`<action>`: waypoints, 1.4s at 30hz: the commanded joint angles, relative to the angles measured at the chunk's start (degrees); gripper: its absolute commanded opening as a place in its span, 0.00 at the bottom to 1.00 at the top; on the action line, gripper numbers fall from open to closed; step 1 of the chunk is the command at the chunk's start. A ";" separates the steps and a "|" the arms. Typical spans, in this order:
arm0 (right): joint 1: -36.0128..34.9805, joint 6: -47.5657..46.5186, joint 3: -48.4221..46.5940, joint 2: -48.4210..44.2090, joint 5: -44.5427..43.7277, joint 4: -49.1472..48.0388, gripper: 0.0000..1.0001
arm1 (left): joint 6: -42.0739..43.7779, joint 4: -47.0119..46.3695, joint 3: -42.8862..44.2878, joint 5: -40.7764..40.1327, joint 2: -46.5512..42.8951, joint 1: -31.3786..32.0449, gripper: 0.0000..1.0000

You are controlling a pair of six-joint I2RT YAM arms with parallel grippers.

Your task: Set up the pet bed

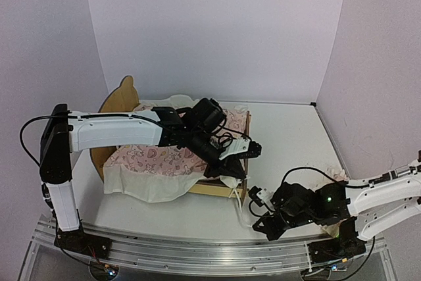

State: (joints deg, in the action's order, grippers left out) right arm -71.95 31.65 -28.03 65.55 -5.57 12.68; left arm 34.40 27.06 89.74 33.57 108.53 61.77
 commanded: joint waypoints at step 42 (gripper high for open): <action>-4.66 -1.25 -7.12 4.66 -11.36 -10.27 0.00 | -10.95 -10.94 -17.16 16.61 -14.91 -3.86 0.69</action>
State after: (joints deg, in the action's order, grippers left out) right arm -77.17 28.17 -35.54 71.00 -16.42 3.84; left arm 25.69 26.52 80.42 48.21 104.86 58.82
